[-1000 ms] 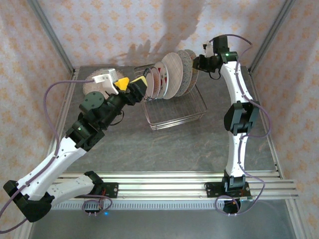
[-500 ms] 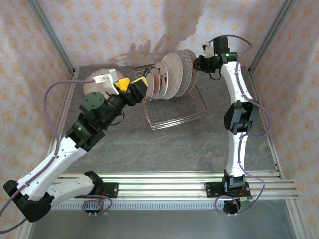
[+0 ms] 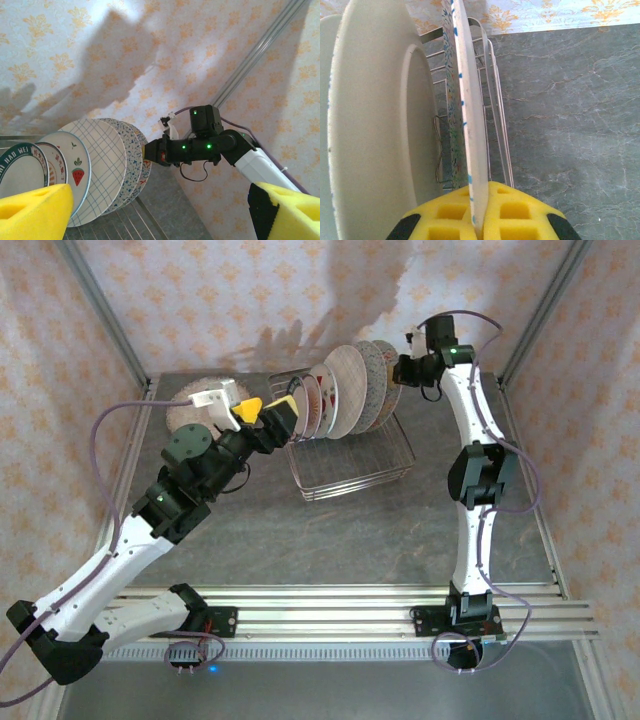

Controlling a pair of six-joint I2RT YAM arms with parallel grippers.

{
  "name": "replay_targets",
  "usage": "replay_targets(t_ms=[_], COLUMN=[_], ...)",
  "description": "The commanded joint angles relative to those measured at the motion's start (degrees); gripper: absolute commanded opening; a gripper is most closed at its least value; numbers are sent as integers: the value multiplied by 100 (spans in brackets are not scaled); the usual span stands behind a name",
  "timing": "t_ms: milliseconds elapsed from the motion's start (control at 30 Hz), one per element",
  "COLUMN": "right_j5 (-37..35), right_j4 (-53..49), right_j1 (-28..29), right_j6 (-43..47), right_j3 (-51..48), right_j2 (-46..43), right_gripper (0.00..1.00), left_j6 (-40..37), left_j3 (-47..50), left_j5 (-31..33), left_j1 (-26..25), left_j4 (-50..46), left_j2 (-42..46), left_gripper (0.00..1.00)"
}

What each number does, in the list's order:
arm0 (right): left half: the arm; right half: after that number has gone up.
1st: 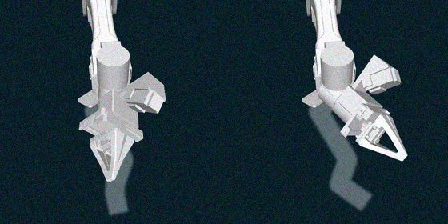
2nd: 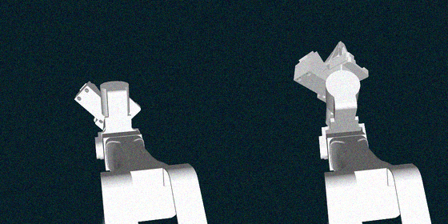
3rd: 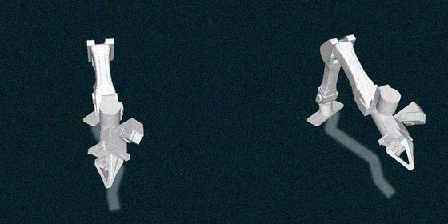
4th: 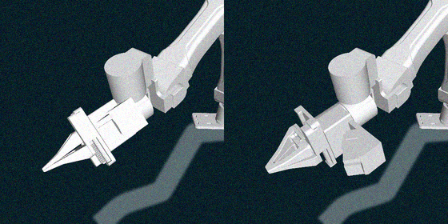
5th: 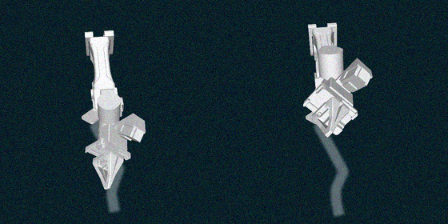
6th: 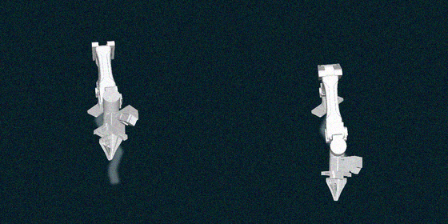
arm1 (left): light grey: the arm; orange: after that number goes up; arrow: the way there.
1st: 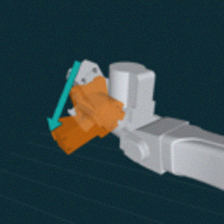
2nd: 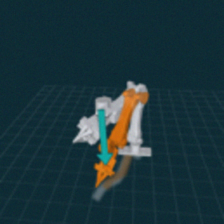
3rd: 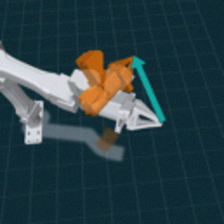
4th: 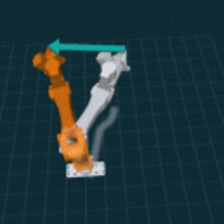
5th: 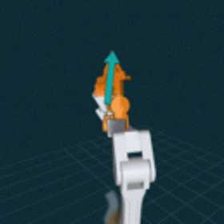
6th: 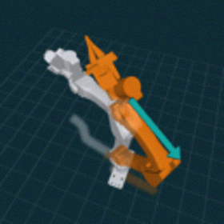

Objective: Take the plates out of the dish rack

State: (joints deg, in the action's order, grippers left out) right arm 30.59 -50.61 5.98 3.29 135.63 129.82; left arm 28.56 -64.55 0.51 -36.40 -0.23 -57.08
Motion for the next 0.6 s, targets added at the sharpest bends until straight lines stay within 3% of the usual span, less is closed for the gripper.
replay_targets(t_ms=[0,567], right_j5=[55,-905], right_j4=[135,147], right_j1=[68,228], right_j6=[-56,110], right_j3=[150,176], right_j2=[-259,-859], right_gripper=[0,0], left_j6=[3,167], left_j3=[-165,-119], left_j5=[63,-51], left_j1=[-42,-60], left_j4=[-50,-12], left_j2=[4,-57], left_gripper=[90,90])
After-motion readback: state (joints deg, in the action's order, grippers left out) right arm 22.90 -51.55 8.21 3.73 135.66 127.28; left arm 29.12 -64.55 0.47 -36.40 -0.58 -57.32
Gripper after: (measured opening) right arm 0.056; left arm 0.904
